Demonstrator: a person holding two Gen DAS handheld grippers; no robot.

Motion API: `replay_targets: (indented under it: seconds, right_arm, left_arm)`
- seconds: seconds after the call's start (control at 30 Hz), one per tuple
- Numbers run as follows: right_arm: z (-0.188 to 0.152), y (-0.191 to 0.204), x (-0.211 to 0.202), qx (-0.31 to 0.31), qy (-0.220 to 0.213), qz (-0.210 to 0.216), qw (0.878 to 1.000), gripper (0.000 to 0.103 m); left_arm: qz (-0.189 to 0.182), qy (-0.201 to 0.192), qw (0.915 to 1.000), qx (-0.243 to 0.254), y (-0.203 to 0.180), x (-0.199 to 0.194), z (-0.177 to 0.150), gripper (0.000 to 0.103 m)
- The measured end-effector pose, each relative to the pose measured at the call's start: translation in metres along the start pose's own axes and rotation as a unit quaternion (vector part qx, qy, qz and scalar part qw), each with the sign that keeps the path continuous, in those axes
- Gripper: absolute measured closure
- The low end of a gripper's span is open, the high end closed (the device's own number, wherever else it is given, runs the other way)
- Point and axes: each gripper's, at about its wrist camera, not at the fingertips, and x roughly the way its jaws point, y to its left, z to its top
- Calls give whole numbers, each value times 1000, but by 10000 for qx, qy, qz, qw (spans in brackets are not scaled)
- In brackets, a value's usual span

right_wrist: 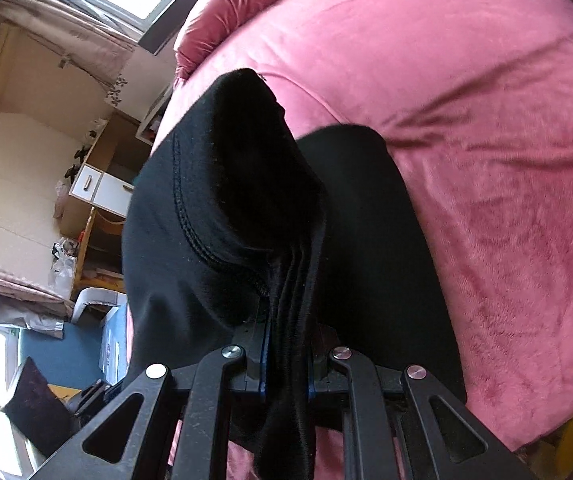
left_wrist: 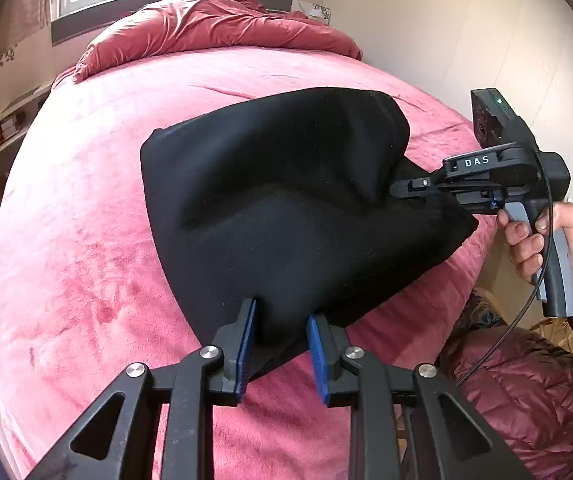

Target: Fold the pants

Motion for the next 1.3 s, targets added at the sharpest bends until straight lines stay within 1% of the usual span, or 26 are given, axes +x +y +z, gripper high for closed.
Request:
replay_targets:
  seconds: [0.13,0.4,0.53,0.7,0.77,0.8,0.87,0.9,0.97,1.0,1.07,1.1,1.17,1.23,1.3]
  right_arm:
    - [-1,-3,1,13,-8,6,10000,90]
    - [-1,6,-24,-219,-148,43,9996,90]
    - [0,5,-33,-278,-211,35,9994,90]
    - [-3,-13,-22,-17,-128,-62,9999,90]
    - [-4,-21,-16,99,-80,-74,9999,90]
    - [-5,-21,-14,119,-81,-81,9999,90]
    - [-5,-20,-16,117,-84,-39,9999,90]
    - [-4,-20,-18,99,-87,-33,9999,90]
    - [-3,-19,-23,13,-115,-42,9999,90]
    - [-3,-19,-25,6,-113,-23,9999,90]
    - [-3,-16,-32,-44,-106,28,9999,90]
    - [-4,-15,-35,-121,-121,0,9999,90]
    - [-5,-17,-42,-188,-164,-81,9997,90]
    - [-5,-21,-42,-205,-162,-71,9996,90]
    - [-4,-26,-35,-219,-92,-199,9995,87]
  left_arm:
    - [28,10,10000,7,-5,4,0,77]
    - [78,33,10000,13,-7,4,1,77]
    - [38,38,10000,-14,-9,6,3,76]
    - [-28,113,9999,56,-15,12,3,75]
    - [-117,102,9999,43,-14,11,3,73]
    - [-219,61,9997,2,-11,7,3,72]
    - [-560,-2,9983,-175,-2,-5,2,72]
    - [-773,-102,9964,-340,8,-16,1,72]
    - [-915,-318,9930,-672,31,-34,-2,71]
    - [-875,-377,9921,-814,40,-39,-3,71]
    - [-665,-478,9893,-1206,65,-47,-3,71]
    - [-555,-510,9868,-1432,81,-47,-2,71]
    - [-359,-499,9833,-1714,100,-43,3,71]
    - [-276,-506,9808,-1861,110,-35,11,71]
    - [-231,-476,9807,-1882,109,-24,20,71]
